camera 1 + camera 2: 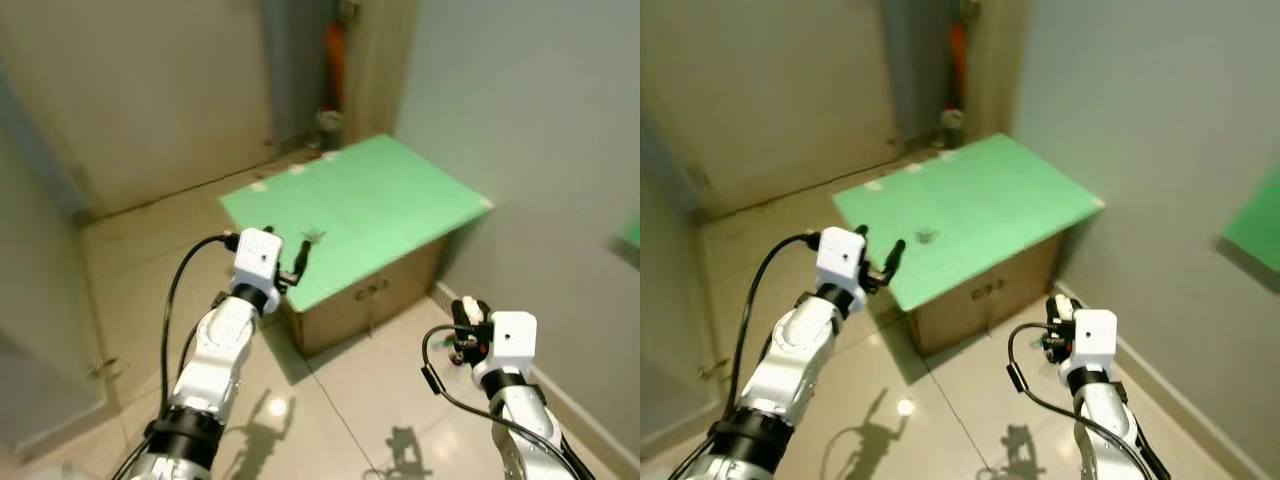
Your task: Hang keys on a hook
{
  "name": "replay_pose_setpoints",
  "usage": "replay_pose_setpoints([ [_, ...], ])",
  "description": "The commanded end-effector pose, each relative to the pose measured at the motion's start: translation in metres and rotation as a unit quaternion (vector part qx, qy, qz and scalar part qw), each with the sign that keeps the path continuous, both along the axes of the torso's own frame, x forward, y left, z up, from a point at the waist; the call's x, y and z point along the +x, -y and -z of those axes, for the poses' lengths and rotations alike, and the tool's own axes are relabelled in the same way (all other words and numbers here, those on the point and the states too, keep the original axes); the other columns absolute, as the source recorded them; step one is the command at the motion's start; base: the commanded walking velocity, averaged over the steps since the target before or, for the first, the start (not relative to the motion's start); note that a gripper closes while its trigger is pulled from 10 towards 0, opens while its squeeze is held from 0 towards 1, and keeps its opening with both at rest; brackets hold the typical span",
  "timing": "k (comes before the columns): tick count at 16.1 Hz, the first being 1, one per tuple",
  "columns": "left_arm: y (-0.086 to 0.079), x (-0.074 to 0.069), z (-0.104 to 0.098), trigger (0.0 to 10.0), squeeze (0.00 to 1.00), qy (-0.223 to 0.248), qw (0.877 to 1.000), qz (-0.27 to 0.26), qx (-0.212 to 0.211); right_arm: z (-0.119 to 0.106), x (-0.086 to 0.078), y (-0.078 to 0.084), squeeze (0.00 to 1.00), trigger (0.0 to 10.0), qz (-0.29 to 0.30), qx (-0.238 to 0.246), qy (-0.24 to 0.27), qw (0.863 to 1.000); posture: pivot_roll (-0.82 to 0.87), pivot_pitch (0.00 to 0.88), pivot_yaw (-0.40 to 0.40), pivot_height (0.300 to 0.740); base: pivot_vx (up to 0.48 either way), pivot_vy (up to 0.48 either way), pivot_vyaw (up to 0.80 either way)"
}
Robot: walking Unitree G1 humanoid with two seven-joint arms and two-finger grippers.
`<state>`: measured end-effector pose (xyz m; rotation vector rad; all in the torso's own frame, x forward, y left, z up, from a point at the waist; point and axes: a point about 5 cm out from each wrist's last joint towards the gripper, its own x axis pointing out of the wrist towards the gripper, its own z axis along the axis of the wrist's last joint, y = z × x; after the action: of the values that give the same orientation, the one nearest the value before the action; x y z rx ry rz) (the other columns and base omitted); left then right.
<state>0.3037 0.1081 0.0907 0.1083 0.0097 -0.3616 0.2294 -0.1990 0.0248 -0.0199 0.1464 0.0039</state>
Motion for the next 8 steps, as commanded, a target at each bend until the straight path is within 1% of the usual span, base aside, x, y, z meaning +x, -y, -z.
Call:
replay_pose_setpoints([
  [1,0.005,0.001,-0.001,10.0,0.0,0.0,1.0,0.019,0.001,-0.003,0.003,0.001,0.0,0.0,0.002,-0.002,0.006,1.0,-0.16,0.0,0.036,0.74,0.0,0.48,-0.8],
  [3,0.007,0.002,-0.002,10.0,0.0,0.004,1.0,0.031,0.003,-0.003,0.003,0.001,0.0,0.0,0.004,-0.005,0.006,1.0,-0.16,0.0,0.04,0.74,0.0,0.48,-0.8],
  [5,0.013,0.001,-0.002,10.0,0.0,-0.002,0.998,0.068,0.005,-0.002,0.003,0.001,0.0,0.0,0.007,-0.005,0.005,1.0,-0.17,0.0,0.049,0.74,0.0,0.48,-0.8],
  [8,0.02,0.001,-0.004,10.0,0.0,-0.002,0.995,0.102,0.006,-0.003,0.003,0.001,0.0,0.0,0.012,-0.005,0.006,1.0,-0.19,0.0,0.063,0.74,0.0,0.48,-0.8],
])
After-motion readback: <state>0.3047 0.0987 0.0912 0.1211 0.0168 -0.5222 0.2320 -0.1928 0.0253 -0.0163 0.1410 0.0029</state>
